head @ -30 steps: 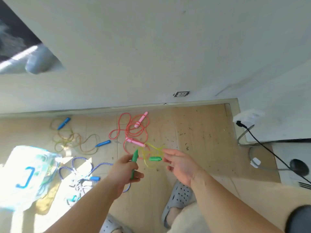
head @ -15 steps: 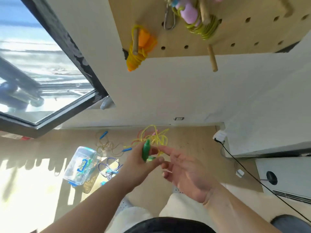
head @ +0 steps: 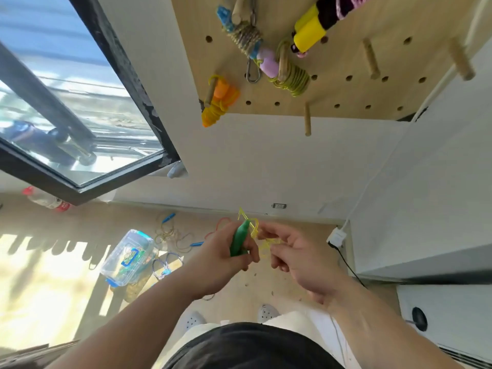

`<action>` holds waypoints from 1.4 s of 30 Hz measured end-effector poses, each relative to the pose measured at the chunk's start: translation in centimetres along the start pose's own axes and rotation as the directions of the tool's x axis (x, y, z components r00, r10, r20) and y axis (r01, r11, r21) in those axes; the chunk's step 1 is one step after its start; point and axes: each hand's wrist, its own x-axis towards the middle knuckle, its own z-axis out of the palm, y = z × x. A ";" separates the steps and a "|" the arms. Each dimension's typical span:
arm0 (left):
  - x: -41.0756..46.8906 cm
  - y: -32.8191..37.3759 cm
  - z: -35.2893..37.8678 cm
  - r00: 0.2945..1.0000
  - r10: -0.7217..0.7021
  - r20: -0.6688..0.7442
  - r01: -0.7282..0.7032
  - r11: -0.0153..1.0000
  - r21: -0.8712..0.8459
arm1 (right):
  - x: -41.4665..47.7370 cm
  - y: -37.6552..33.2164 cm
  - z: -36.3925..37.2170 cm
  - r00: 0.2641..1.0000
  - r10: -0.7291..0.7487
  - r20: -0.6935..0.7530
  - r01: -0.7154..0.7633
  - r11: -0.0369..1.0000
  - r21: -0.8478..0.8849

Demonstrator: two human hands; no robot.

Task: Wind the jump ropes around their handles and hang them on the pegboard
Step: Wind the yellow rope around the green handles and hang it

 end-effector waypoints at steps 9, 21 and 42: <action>-2.7 2.3 -3.3 0.997 0.075 -0.010 -0.076 0.987 -0.139 | -0.7 -3.3 1.7 0.995 0.049 0.085 -0.033 0.983 -0.180; -4.7 -2.3 -10.6 0.977 -0.127 -0.169 -0.042 0.667 -0.744 | 0.5 2.2 0.2 0.735 0.130 -0.666 -0.268 0.957 -0.110; -3.5 -5.3 -11.6 0.976 -0.042 -0.215 -0.005 0.977 -0.215 | 0.7 -5.5 11.0 0.778 -0.296 -0.554 0.342 0.940 -0.023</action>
